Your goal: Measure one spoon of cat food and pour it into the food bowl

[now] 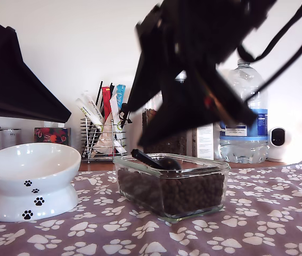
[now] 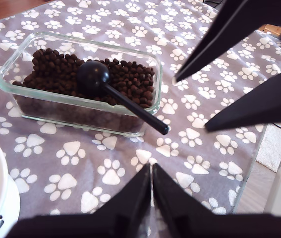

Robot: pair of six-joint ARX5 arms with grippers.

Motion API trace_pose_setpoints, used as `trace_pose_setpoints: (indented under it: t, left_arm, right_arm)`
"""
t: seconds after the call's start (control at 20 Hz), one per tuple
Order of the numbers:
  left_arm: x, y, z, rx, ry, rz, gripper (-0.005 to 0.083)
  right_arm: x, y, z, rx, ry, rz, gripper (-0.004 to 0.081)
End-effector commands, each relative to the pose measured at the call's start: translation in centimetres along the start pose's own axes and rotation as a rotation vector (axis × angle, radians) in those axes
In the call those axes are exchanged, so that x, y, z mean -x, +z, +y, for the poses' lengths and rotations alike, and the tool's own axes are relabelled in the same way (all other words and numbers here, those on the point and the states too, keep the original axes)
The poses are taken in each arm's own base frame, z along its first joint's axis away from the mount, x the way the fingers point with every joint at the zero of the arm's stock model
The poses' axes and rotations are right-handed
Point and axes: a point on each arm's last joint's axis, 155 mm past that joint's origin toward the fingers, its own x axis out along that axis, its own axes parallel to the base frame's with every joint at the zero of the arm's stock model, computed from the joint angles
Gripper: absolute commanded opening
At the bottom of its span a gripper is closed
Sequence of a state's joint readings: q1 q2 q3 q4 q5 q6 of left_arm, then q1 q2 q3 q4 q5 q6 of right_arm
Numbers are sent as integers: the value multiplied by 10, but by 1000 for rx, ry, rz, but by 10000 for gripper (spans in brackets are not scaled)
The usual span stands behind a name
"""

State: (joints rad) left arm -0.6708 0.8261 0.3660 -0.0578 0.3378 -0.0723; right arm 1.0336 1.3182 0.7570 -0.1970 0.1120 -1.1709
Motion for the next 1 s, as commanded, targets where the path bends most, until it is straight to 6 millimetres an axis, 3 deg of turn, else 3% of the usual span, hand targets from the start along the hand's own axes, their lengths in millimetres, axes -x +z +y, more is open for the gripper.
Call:
trace_pose_setpoints:
  t: [0.0,0.3,0.75,0.95]
  left_arm:
    - [-1,-7,1,2,1,12,-19]
    - [-1,-7,1,2,1,12,-19]
    - [-1,-7,1,2,1,12,-19]
    - [-1,-7,1,2,1,13,-19]
  right_arm:
    - [-11,-10,12,61,35,26,476]
    - [-26,-21,-5,135,-29,58,396]
    - [-37,-25,7,145,19,53,277]
    - [-38,-24,5,144,11,52,89]
